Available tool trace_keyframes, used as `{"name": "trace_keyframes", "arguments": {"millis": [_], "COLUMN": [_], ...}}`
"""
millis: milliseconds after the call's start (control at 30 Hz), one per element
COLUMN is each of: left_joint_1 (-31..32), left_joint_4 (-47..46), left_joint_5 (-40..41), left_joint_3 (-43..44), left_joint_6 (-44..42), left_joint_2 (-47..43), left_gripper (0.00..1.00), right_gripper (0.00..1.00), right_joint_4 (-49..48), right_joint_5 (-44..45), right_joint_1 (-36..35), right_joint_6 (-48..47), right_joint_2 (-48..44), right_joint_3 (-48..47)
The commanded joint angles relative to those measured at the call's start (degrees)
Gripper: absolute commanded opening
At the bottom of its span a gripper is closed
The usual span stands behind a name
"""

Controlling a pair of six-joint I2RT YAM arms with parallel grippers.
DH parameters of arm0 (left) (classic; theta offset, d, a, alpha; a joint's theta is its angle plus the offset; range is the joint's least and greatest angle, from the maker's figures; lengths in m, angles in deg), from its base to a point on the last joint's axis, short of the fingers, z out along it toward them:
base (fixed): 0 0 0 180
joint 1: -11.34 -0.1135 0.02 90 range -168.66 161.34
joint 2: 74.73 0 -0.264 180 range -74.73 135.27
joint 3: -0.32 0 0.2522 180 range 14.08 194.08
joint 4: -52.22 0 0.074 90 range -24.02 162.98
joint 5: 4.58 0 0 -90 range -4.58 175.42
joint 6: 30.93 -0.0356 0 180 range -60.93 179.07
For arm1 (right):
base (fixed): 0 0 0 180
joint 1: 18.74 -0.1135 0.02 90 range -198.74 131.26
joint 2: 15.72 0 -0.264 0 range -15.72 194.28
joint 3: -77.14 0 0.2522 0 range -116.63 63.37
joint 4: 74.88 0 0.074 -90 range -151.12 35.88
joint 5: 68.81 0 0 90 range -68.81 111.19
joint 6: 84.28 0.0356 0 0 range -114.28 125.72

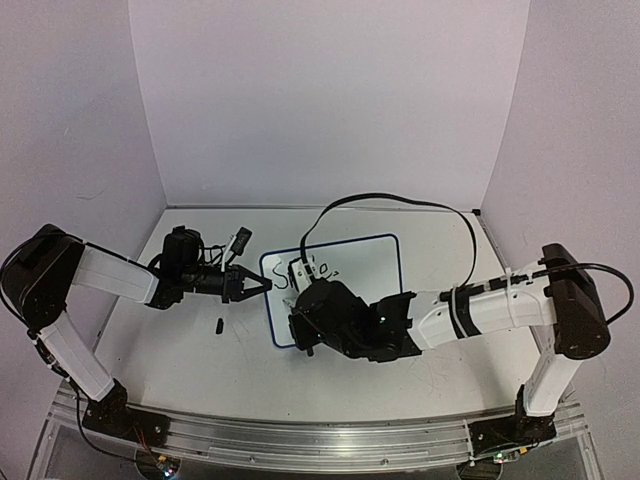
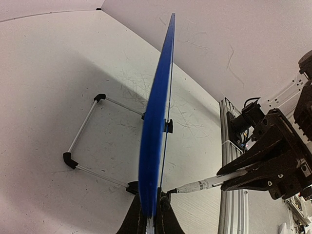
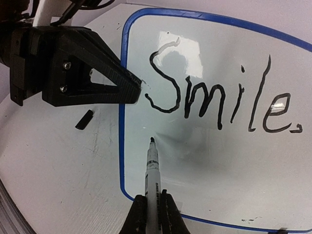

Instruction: Write a sentence on the whiteboard

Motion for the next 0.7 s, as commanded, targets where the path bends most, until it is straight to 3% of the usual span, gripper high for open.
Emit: {"name": "trace_keyframes", "arguments": {"millis": [0, 667], "left_joint_1": [0.40, 0.40], "left_joint_4": [2.91, 2.87], "left_joint_5": [4.00, 3.91], "left_joint_3": [0.52, 0.51], "left_joint_6": [-2.56, -2.58], "left_joint_2": [1.00, 1.23], "left_gripper": [0.00, 0.00], "right_gripper": [0.00, 0.00], "right_joint_4": [0.29, 1.53], "right_joint_5": [0.23, 0.25], "right_joint_1": [0.19, 0.40], "right_joint_6": [0.34, 1.38], "right_joint_2": [1.12, 1.93], "right_joint_3": [-1.95, -2.33]}}
